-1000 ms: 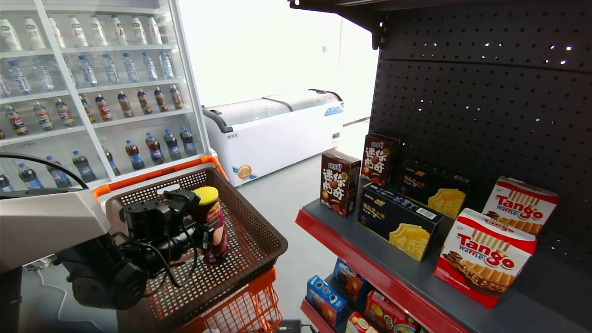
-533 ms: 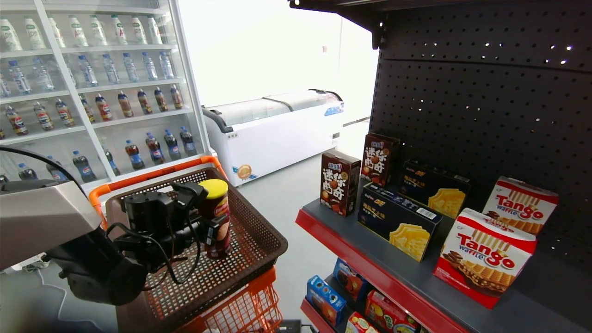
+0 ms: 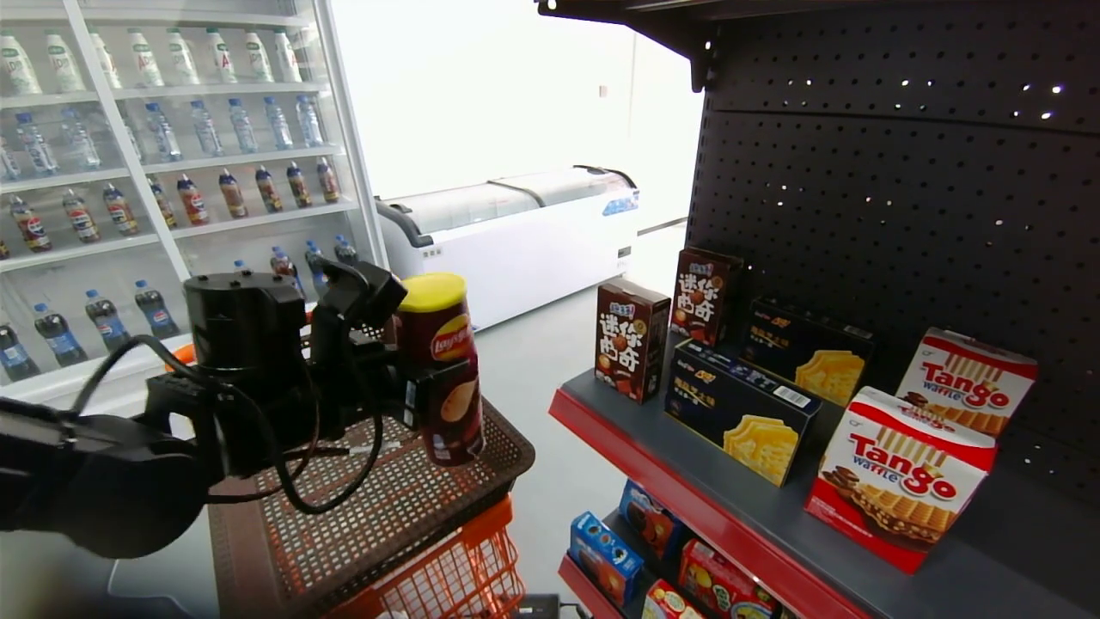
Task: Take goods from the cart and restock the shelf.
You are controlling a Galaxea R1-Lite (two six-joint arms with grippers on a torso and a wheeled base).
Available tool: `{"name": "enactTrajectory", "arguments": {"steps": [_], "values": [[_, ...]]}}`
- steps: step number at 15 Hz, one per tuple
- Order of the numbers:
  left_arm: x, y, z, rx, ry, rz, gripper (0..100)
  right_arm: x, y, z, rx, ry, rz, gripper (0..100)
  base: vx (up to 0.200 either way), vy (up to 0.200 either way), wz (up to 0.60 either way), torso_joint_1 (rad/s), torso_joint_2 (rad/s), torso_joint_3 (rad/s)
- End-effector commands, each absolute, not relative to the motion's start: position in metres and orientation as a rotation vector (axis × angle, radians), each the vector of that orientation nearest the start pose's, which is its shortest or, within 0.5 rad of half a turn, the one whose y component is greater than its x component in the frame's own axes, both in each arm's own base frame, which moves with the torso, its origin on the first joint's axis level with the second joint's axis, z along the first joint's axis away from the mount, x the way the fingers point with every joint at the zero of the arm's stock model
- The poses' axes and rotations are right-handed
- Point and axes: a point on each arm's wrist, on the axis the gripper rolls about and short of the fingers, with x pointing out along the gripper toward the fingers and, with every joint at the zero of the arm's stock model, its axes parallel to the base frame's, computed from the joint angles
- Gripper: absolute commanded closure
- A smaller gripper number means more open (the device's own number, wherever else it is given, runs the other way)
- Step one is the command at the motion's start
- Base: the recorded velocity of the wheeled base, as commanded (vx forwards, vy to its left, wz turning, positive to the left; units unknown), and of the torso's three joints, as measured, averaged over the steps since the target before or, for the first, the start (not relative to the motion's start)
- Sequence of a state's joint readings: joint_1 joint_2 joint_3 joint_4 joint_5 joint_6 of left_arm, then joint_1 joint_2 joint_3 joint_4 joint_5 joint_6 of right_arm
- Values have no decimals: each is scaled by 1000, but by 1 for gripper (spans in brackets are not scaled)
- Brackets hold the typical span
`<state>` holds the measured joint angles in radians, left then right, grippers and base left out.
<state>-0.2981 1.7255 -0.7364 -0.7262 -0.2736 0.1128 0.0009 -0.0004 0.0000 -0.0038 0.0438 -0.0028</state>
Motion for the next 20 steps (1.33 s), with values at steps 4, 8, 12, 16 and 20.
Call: {"name": "enactTrajectory", "arguments": {"steps": [4, 8, 12, 16, 20], "values": [[221, -90, 232, -17, 99, -833, 100, -23, 1, 76, -3, -5, 46, 0, 0, 0, 0, 0, 0, 0], [187, -82, 235, -16, 80, -910, 100, -23, 1, 76, -3, -5, 46, 0, 0, 0, 0, 0, 0, 0], [167, -75, 238, -15, 98, -916, 100, -23, 1, 76, -3, -5, 46, 0, 0, 0, 0, 0, 0, 0], [131, -71, 229, -19, 206, -969, 100, -23, 1, 76, -5, -5, 46, 0, 0, 0, 0, 0, 0, 0], [129, -72, 229, -14, 215, -981, 100, -23, 1, 76, -5, -5, 46, 0, 0, 0, 0, 0, 0, 0]]}}
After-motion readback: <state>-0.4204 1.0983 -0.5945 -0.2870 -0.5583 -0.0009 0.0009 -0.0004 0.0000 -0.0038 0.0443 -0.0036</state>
